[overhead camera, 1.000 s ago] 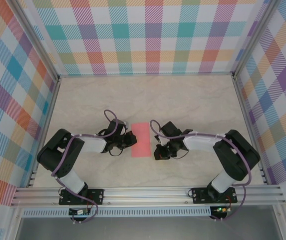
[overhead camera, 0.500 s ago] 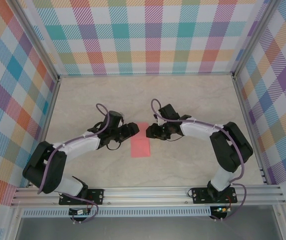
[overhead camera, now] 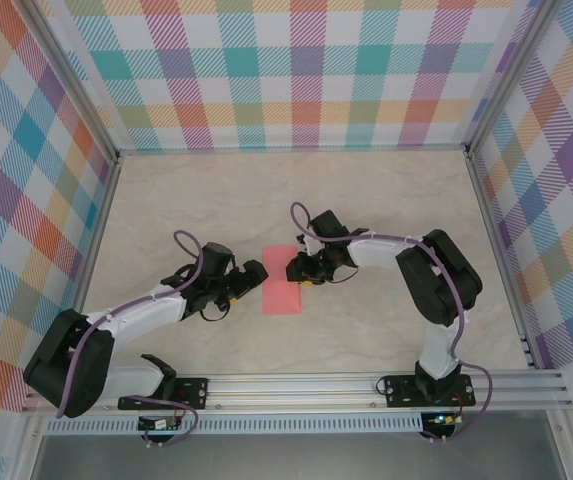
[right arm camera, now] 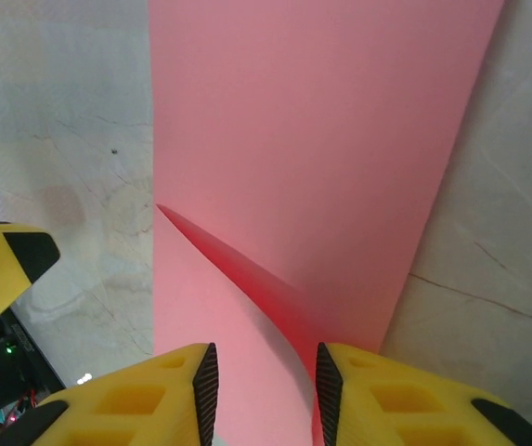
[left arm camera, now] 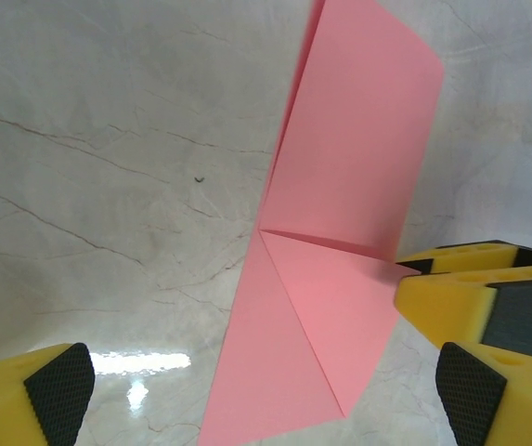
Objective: Fold a paper plane with a square sheet of paper (pick it up from the middle)
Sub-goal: Fold the triangle a second time at the center of the table.
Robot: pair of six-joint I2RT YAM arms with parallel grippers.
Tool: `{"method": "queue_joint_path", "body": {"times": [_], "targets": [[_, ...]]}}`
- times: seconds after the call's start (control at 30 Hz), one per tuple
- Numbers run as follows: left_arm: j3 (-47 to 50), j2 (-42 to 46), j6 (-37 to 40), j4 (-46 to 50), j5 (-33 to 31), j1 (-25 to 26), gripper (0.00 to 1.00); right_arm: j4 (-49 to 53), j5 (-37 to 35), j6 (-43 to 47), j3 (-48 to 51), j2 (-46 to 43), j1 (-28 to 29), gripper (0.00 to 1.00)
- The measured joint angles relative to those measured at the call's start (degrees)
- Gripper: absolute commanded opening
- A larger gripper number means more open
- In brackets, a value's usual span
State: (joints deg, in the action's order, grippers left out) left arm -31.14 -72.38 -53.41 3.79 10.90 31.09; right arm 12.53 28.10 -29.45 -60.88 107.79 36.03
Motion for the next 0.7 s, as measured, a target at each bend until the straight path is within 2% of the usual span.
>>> {"method": "queue_joint_path", "body": {"times": [0.17, 0.27, 0.57, 0.7], "targets": [[0.0, -1.6, -0.5, -3.1, 2.7, 0.0, 0.92, -0.3, 0.5, 0.4, 0.0, 0.2, 0.0, 0.16], [0.1, -3.2, -1.2, -5.7, 5.0, 0.0, 0.83, -0.8, 0.5, 0.2, 0.0, 0.2, 0.0, 0.09], [0.2, -8.4, -1.4, -12.0, 9.7, 0.0, 0.52, -4.5, -0.5, -1.4, 3.1, -1.0, -0.8, 0.07], [0.1, -12.1, -1.7, -14.7, 11.9, 0.0, 0.51, -5.6, -0.6, -1.9, 4.2, -1.8, -1.4, 0.07]]}}
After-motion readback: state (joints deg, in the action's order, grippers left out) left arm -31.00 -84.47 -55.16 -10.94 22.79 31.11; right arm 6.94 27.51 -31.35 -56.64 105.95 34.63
